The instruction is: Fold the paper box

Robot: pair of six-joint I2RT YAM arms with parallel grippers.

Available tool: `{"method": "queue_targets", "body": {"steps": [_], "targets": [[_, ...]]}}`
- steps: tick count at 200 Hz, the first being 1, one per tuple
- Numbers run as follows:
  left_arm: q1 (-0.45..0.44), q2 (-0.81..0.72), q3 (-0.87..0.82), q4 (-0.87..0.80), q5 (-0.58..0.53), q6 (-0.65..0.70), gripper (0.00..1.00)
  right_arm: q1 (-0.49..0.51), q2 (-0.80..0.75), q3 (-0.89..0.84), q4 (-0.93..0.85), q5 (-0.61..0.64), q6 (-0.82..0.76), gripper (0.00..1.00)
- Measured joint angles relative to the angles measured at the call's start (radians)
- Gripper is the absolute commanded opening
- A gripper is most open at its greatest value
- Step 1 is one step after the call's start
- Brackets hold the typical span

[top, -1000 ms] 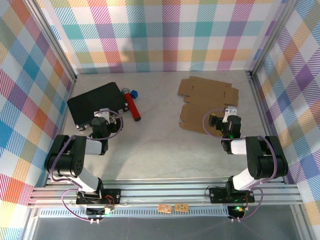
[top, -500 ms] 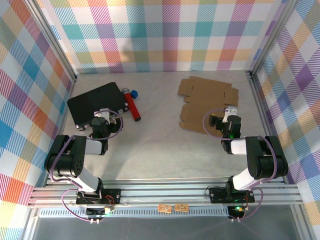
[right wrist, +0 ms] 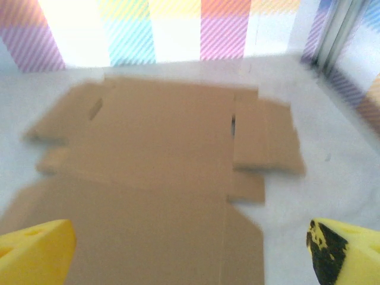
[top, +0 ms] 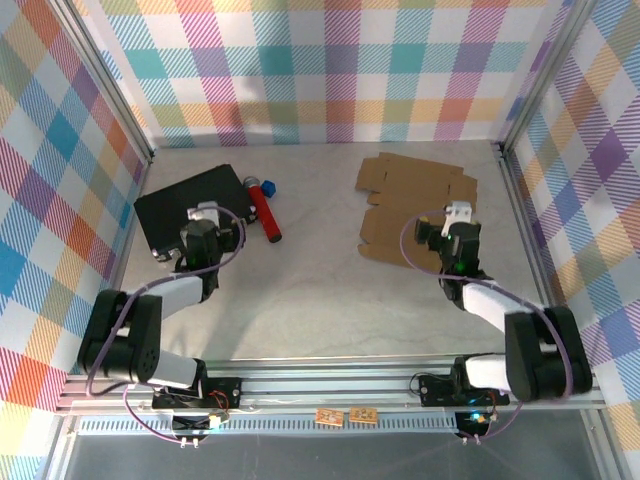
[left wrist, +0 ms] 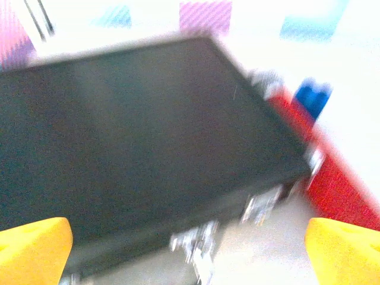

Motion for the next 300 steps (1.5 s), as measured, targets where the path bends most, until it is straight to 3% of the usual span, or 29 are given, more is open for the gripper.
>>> {"method": "queue_targets", "body": {"steps": [18,35,40,42,55,64,86,127,148,185,221,268,300], "targets": [[-0.032,-0.066,0.124,-0.086,-0.095,-0.112,1.00,0.007,-0.050,0.245,-0.213,0.048,0.069,0.99],[-0.035,-0.097,0.318,-0.351,-0.146,-0.432,1.00,-0.003,-0.037,0.514,-0.424,0.026,0.217,1.00],[-0.029,-0.098,0.374,-0.414,-0.140,-0.511,1.00,-0.008,-0.028,0.581,-0.484,0.012,0.260,0.88],[-0.023,-0.099,0.392,-0.430,-0.132,-0.545,1.00,-0.012,-0.021,0.606,-0.509,0.000,0.279,0.88],[0.008,-0.100,0.465,-0.456,-0.035,-0.703,0.96,-0.032,0.026,0.719,-0.625,-0.090,0.352,0.55],[0.018,-0.085,0.503,-0.488,0.041,-0.785,0.91,-0.037,0.068,0.771,-0.703,-0.148,0.398,0.48],[-0.061,0.031,0.616,-0.596,0.198,-0.916,0.88,-0.024,0.203,0.791,-0.840,-0.272,0.484,0.50],[-0.500,0.205,0.610,-0.667,0.322,-1.065,0.87,-0.019,0.513,0.782,-1.052,-0.529,0.525,0.49],[-0.611,0.310,0.603,-0.594,0.363,-1.145,0.83,-0.025,0.626,0.818,-1.114,-0.603,0.525,0.49],[-0.640,0.517,0.575,-0.343,0.380,-1.270,0.78,-0.043,0.710,0.921,-1.176,-0.644,0.518,0.51],[-0.644,0.629,0.576,-0.236,0.376,-1.333,0.77,-0.067,0.783,1.035,-1.214,-0.647,0.499,0.52],[-0.666,0.681,0.632,-0.195,0.370,-1.410,0.78,-0.077,0.929,1.098,-1.264,-0.704,0.484,0.50],[-0.668,0.706,0.667,-0.201,0.369,-1.441,0.77,-0.079,0.932,1.097,-1.267,-0.729,0.484,0.50]]}}
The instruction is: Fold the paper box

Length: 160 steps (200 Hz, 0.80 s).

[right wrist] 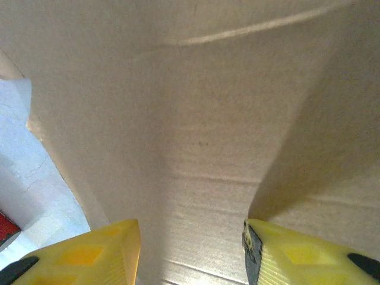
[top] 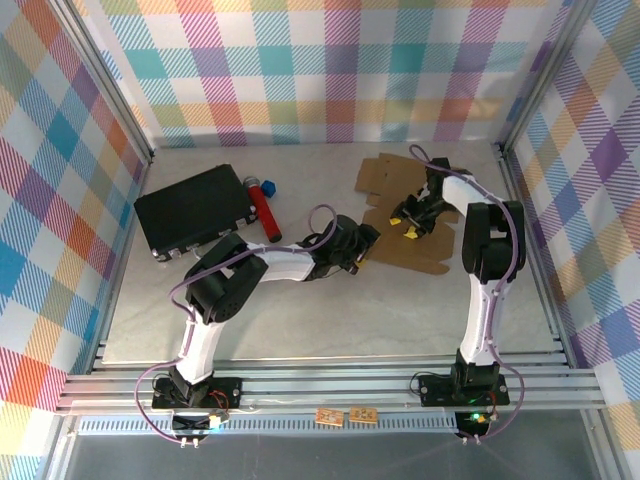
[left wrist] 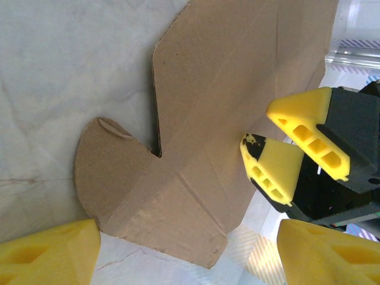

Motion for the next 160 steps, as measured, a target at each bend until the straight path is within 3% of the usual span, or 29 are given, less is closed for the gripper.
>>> {"method": "queue_targets", "body": {"steps": [70,110,160], "targets": [[-0.002,0.014,0.005,0.027,-0.037,-0.045,0.66,-0.004,0.002,-0.005,-0.001,-0.026,0.000,0.49],[-0.002,-0.001,-0.006,0.029,-0.070,-0.035,0.54,-0.001,0.011,-0.005,-0.011,-0.077,0.007,0.49],[-0.002,-0.050,-0.027,0.028,-0.095,-0.008,0.49,0.027,0.013,-0.005,-0.026,-0.117,0.030,0.48]]}}
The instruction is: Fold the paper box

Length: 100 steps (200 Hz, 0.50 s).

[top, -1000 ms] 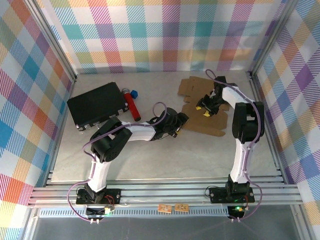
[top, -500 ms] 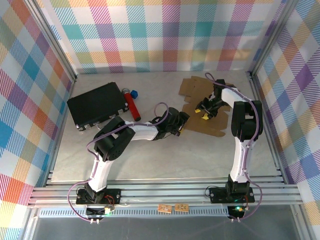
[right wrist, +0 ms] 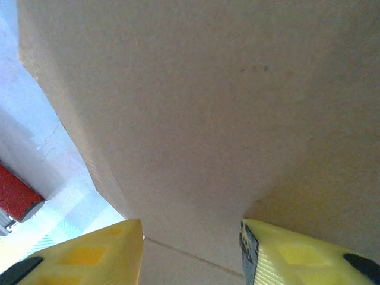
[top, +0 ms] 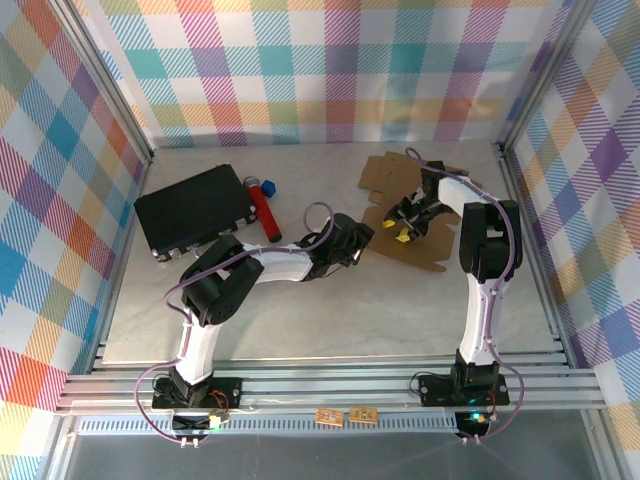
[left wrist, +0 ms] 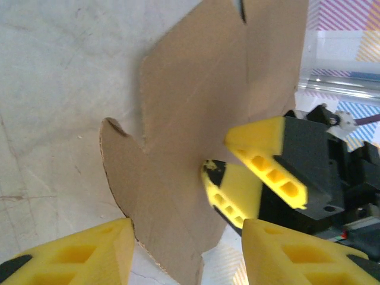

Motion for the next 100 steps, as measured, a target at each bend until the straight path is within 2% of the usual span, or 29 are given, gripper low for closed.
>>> {"method": "queue_targets", "body": {"steps": [66,83,100], "targets": [[0.000,0.017,0.005,0.019,0.057,0.012,0.44,0.028,0.006,0.000,-0.007,-0.051,0.027,0.46],[0.000,0.021,0.005,0.001,0.061,0.016,0.54,0.028,0.009,0.000,-0.008,-0.051,0.031,0.46],[-0.001,0.010,0.018,-0.085,0.045,0.021,0.56,0.028,0.009,0.000,-0.009,-0.052,0.035,0.46]]}}
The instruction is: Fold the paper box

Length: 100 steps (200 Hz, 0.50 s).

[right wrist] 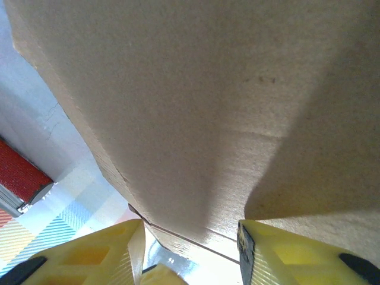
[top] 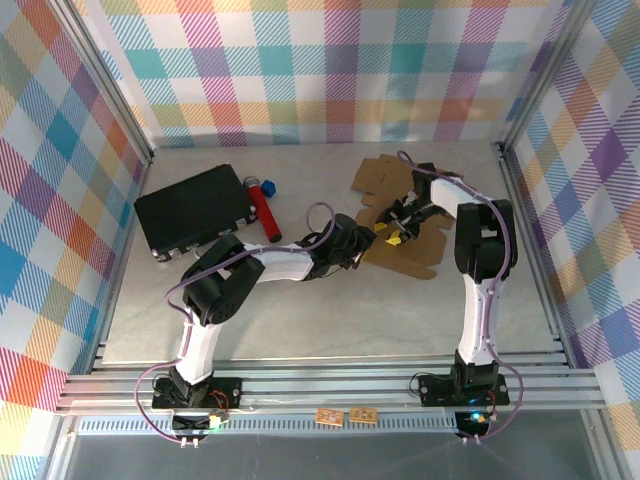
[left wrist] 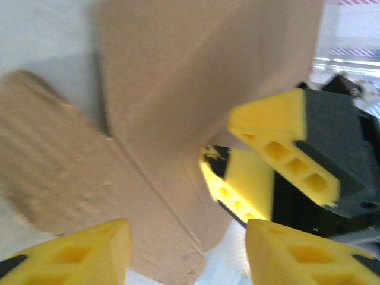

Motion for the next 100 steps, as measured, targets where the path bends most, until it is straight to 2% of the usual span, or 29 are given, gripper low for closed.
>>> {"method": "queue_targets", "body": {"steps": [32,73,100], "targets": [[-0.005,-0.059,-0.006,-0.140,-0.008,-0.041,0.63,0.000,0.001,-0.002,0.010,-0.012,0.024,0.45],[0.005,-0.111,-0.111,-0.101,-0.022,-0.106,0.63,0.013,0.001,-0.002,0.018,-0.015,0.051,0.45],[0.061,-0.110,-0.066,-0.139,-0.021,-0.055,0.64,0.030,-0.001,-0.024,0.026,-0.014,0.050,0.45]]}}
